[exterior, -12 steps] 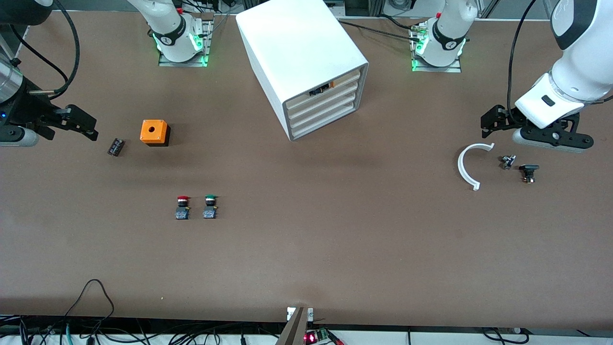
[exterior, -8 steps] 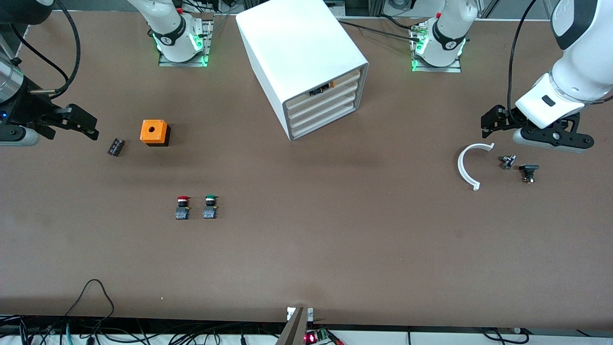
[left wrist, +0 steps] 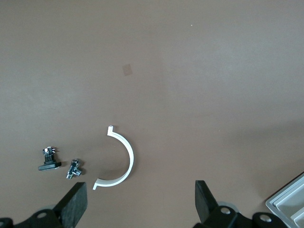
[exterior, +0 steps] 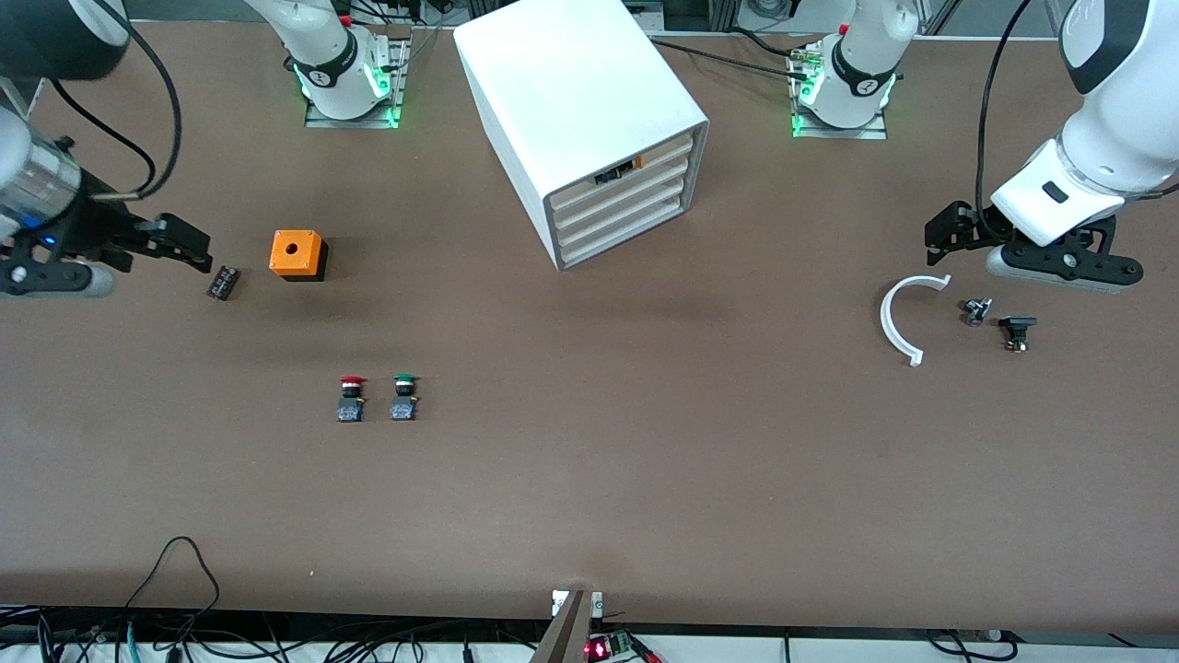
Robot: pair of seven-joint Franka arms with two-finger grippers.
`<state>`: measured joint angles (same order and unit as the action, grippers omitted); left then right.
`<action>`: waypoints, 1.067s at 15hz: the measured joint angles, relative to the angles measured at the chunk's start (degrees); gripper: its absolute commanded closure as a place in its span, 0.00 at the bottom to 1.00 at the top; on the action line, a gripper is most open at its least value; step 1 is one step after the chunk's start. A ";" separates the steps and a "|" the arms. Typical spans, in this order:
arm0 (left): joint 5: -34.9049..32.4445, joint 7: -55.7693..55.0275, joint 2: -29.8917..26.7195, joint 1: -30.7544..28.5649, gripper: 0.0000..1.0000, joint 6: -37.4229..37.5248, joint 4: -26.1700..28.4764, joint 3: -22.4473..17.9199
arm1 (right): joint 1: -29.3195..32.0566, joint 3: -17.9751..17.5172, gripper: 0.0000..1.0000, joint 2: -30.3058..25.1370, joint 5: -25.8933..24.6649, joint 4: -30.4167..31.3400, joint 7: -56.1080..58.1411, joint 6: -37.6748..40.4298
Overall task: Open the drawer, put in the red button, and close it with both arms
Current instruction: 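Reach the right gripper to the red button while the left gripper reaches the drawer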
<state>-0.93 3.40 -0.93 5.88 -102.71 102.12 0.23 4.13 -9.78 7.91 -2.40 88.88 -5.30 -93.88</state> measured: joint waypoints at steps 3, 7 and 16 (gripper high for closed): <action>0.47 0.00 0.00 0.15 0.00 0.69 -0.03 0.47 | -1.31 -0.17 0.00 3.10 0.00 0.82 -0.03 -2.33; 7.75 0.16 1.58 0.71 0.00 6.53 0.12 2.11 | -2.14 -0.18 0.00 9.70 0.00 1.32 -0.10 -8.97; 35.34 14.43 10.93 1.25 0.00 8.15 0.18 2.77 | -2.39 -0.17 0.00 22.07 -0.01 1.34 -1.86 -23.73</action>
<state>34.41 17.83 9.99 7.13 -94.56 102.31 3.00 1.74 -9.95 29.98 -2.41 90.22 -7.16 -117.61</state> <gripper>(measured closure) 0.000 0.000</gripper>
